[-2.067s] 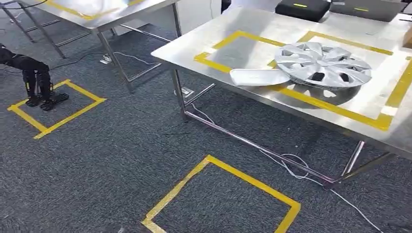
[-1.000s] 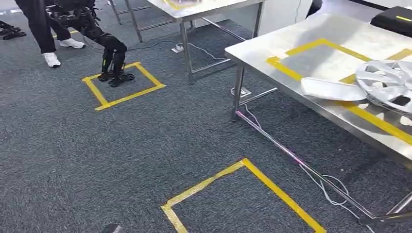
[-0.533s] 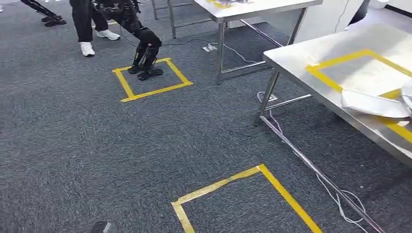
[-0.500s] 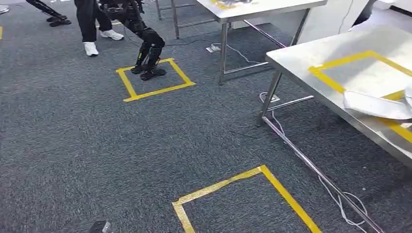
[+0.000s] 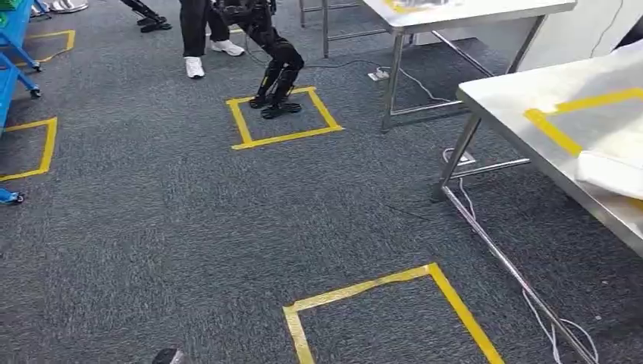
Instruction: Take the parts from the cabinet and place them on the table.
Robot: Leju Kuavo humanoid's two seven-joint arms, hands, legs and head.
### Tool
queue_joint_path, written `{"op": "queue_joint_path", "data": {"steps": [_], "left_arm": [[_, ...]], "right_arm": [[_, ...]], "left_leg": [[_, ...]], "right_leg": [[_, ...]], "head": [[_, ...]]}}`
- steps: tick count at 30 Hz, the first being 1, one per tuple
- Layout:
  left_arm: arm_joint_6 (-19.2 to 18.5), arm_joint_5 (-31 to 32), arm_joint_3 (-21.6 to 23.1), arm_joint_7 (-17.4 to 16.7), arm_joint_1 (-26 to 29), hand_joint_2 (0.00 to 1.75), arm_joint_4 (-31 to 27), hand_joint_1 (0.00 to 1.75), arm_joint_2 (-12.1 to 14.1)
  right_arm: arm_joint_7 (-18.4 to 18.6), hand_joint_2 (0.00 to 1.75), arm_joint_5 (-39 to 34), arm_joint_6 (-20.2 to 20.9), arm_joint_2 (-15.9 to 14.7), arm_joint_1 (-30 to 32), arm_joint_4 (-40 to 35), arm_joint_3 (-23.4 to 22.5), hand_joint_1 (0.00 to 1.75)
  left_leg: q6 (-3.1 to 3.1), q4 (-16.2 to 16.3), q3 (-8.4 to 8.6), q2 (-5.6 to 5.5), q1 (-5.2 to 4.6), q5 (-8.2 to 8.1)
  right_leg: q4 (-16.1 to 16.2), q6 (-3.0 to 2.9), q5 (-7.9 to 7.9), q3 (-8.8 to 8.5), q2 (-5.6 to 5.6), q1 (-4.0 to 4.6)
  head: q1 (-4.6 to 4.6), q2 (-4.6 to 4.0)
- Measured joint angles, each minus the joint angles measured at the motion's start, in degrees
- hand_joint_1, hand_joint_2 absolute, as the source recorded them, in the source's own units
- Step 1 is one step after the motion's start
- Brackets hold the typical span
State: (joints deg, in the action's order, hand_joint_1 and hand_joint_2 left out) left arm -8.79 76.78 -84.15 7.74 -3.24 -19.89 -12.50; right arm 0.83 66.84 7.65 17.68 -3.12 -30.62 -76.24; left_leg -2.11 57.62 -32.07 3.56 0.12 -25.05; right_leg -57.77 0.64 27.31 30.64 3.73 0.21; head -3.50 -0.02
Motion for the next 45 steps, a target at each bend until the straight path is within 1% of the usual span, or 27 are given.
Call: {"op": "queue_joint_path", "data": {"steps": [4,5,7,9,10,11,12,14,15,16,19,20,21,22,24,26,27,29,30,31,32,35,37,40,42,44,45], "left_arm": [[0.8,1.3,0.4,1.0,0.1,0.00,0.0,0.00,0.2],[0.8,1.4,0.5,1.2,0.2,0.00,0.0,0.00,0.2],[0.8,1.7,0.9,1.3,0.2,0.00,0.0,0.00,0.2],[0.8,1.9,1.4,1.4,0.1,0.00,0.0,0.00,0.2],[0.9,1.9,1.5,1.4,0.1,0.00,0.0,0.00,0.2],[1.0,2.0,1.5,1.3,0.2,0.00,0.0,0.00,0.2],[1.1,2.0,1.5,1.1,0.3,0.00,0.0,0.00,0.2],[1.1,2.0,1.5,1.1,0.3,0.00,0.0,0.00,0.2],[1.1,2.0,1.6,1.0,0.2,0.00,0.0,0.00,0.3],[1.1,2.1,1.6,0.6,0.0,0.00,0.0,0.00,0.3],[1.2,2.2,1.7,-0.1,0.2,0.00,0.0,0.00,0.3],[1.4,2.3,1.7,-0.4,0.3,0.00,0.0,0.00,0.4],[1.6,2.3,1.7,-0.6,0.3,0.00,0.0,0.00,0.4],[1.7,2.4,1.8,-0.7,0.2,0.00,0.0,0.00,0.4],[1.9,2.4,1.8,-0.7,-0.1,0.00,0.0,0.00,0.4],[2.0,2.5,1.9,-0.7,0.0,0.00,0.0,0.00,0.5],[2.0,2.5,1.9,-0.7,0.2,0.00,0.0,0.00,0.5],[2.0,2.5,1.9,-0.7,0.2,0.00,0.0,0.00,0.7],[2.0,2.5,1.9,-0.7,0.1,0.00,0.0,0.00,0.8],[2.0,2.6,1.9,-0.6,-0.1,0.00,0.0,0.00,0.7],[2.1,2.6,2.0,-0.5,-0.4,0.00,0.0,0.00,0.7],[2.4,3.0,2.4,-0.5,0.1,0.00,0.0,0.00,0.8],[2.7,3.1,2.6,-0.5,0.3,0.00,0.0,0.00,0.9],[3.0,3.1,2.8,-0.5,0.0,0.00,0.0,0.00,0.9],[3.0,3.1,2.9,-0.5,0.1,0.00,0.0,0.00,1.0],[3.0,3.1,2.9,-0.5,0.1,0.00,0.0,0.00,1.0],[3.0,3.1,2.9,-0.5,0.0,0.00,0.0,0.00,1.0]], "right_arm": [[0.0,0.00,0.0,-0.1,-0.1,-0.1,0.5,0.0,0.00],[0.0,0.00,0.0,-0.1,-0.1,-0.2,0.5,0.1,0.00],[-0.2,0.00,0.1,-0.1,-0.1,-0.1,0.8,0.1,0.00],[-0.4,0.00,0.2,-0.1,-0.2,0.0,1.0,0.1,0.00],[-0.4,0.00,0.2,-0.1,-0.2,0.1,1.0,0.1,0.00],[-0.5,0.00,0.3,-0.1,-0.2,0.2,1.1,0.1,0.00],[-0.5,0.00,0.3,-0.1,-0.2,0.2,1.2,0.1,0.00],[-0.5,0.00,0.7,-0.1,-0.2,0.1,1.2,0.1,0.00],[-0.5,0.00,0.8,-0.1,-0.2,0.1,1.2,0.1,0.00],[-0.5,0.00,0.9,0.0,-0.2,0.1,1.4,0.2,0.00],[-0.7,0.00,1.4,0.3,-0.3,0.0,1.6,0.3,0.00],[-0.9,0.00,1.6,0.4,-0.3,0.0,1.7,0.5,0.00],[-1.0,0.00,1.7,0.3,-0.4,-0.1,1.8,0.7,0.00],[-1.1,0.00,1.7,0.3,-0.4,-0.1,1.8,0.7,0.00],[-1.2,0.00,1.9,0.3,-0.6,0.1,1.9,0.8,0.00],[-1.4,0.00,2.1,0.3,-0.7,0.1,2.1,0.9,0.00],[-1.4,0.00,2.1,0.3,-0.7,0.0,2.2,1.0,0.00],[-1.4,0.00,2.1,0.3,-0.7,-0.1,2.3,1.1,0.00],[-1.4,0.00,2.1,0.3,-0.7,-0.1,2.3,1.1,0.00],[-1.2,0.00,2.1,0.3,-0.7,-0.1,2.3,1.2,0.00],[-0.9,0.00,2.2,0.3,-0.7,-0.1,2.3,1.2,0.00],[0.0,0.00,2.7,0.9,-0.7,-0.1,2.3,1.3,0.00],[0.1,0.00,3.1,1.2,-0.6,-0.2,2.2,1.6,0.00],[0.2,0.00,3.3,1.4,-0.5,0.0,2.2,1.6,0.00],[0.2,0.00,3.5,1.4,-0.5,0.2,2.2,1.6,0.00],[0.1,0.00,3.6,1.4,-0.5,0.2,2.1,1.6,0.00],[0.0,0.00,3.7,1.4,-0.5,0.2,2.1,1.7,0.00]], "left_leg": [[1.28,-1.3,-0.29,-1.57,-0.43,-0.15],[1.84,-1.6,-0.16,-1.96,-0.01,0.22],[2.20,-1.6,-0.30,-2.79,0.04,0.33],[2.51,-1.6,-0.46,-3.98,-0.05,0.44],[2.54,-1.6,-0.48,-4.53,-0.06,0.47],[2.53,-1.6,-0.46,-5.04,-0.06,0.48],[2.48,-1.6,-0.43,-5.63,-0.04,0.52],[2.22,-1.6,-0.32,-6.94,0.02,0.66],[1.98,-1.6,-0.39,-7.39,0.03,0.76],[1.63,-1.2,-0.71,-7.91,-0.30,0.76],[0.48,-1.6,-1.22,-9.06,0.33,1.50],[0.19,-1.5,-1.45,-9.21,0.36,1.43],[0.10,-0.6,-1.83,-7.11,0.25,0.45],[-0.14,2.4,-3.19,-5.58,0.19,-1.73],[-0.56,11.7,-7.60,-4.68,0.29,-6.28],[-0.75,16.6,-9.84,-4.46,0.34,-7.44],[-0.78,15.0,-8.84,-4.33,0.35,-5.90],[-0.68,6.2,-3.97,-3.64,0.40,-1.30],[-0.59,1.6,-1.25,-2.09,0.38,0.28],[-0.70,-1.4,0.21,-0.10,-0.04,-0.11],[0.37,-1.3,-0.01,-0.94,0.05,-0.03],[1.30,-1.5,-0.23,-2.10,-0.16,0.01],[1.87,-1.6,-0.13,-2.82,0.23,0.17],[2.25,-1.6,-0.27,-4.36,0.17,0.21],[2.24,-1.6,-0.20,-5.48,0.16,0.22],[2.11,-1.6,-0.01,-6.84,0.26,0.26],[1.82,-1.5,0.05,-7.40,0.36,0.26]], "right_leg": [[0.2,1.20,-0.04,-0.22,1.75,0.23],[0.0,1.73,0.64,0.18,0.98,0.01],[-4.7,2.19,3.86,1.84,-2.65,-0.10],[-14.8,2.35,8.28,6.42,-3.51,-0.11],[-17.8,2.32,8.91,7.97,-3.55,-0.12],[-18.0,2.24,8.21,8.16,-3.56,-0.14],[-15.5,2.19,6.27,7.11,-3.58,-0.20],[-5.1,2.07,0.93,2.04,-4.68,-0.48],[-1.1,2.11,0.24,0.14,-7.22,-0.85],[-0.1,1.93,0.58,-0.13,-7.98,-0.93],[-0.4,0.88,0.25,-0.04,-6.82,-0.28],[0.1,0.20,-0.21,-0.10,-6.17,-0.59],[0.3,-0.11,-0.40,-0.18,-5.59,-0.58],[0.4,-0.51,-0.49,-0.13,-5.09,-0.55],[0.4,-0.60,-0.51,0.10,-3.60,-0.39],[0.3,-0.62,-0.49,0.21,-2.30,-0.35],[0.3,-0.60,-0.48,0.20,-1.77,-0.36],[0.3,-0.43,-0.38,0.02,-0.76,-0.40],[0.3,-0.17,-0.24,-0.15,-0.35,-0.37],[-0.1,0.35,0.08,0.01,-0.04,0.24],[0.0,0.64,0.08,0.17,0.32,0.27],[0.2,1.38,0.24,-0.48,1.56,0.11],[-2.0,1.99,2.25,0.61,-1.69,-0.21],[-16.1,2.21,8.49,7.43,-3.48,-0.30],[-17.4,2.13,7.33,8.41,-3.54,-0.30],[-8.8,2.04,2.20,4.48,-4.13,-0.53],[-4.0,2.11,0.08,2.07,-5.32,-0.80]], "head": [[0.20,0.00],[0.17,0.00],[0.68,0.00],[0.77,0.00],[0.76,0.00],[0.76,0.00],[0.81,0.00],[0.79,0.00],[0.81,0.00],[0.65,0.00],[0.70,0.00],[0.70,0.00],[0.57,0.00],[0.15,0.00],[0.11,0.00],[0.11,0.00],[0.13,0.00],[0.13,0.00],[0.09,0.00],[0.02,0.00],[0.20,0.00],[0.33,0.00],[0.64,0.00],[0.90,0.00],[0.92,0.00],[0.90,0.00],[0.92,0.00]]}}
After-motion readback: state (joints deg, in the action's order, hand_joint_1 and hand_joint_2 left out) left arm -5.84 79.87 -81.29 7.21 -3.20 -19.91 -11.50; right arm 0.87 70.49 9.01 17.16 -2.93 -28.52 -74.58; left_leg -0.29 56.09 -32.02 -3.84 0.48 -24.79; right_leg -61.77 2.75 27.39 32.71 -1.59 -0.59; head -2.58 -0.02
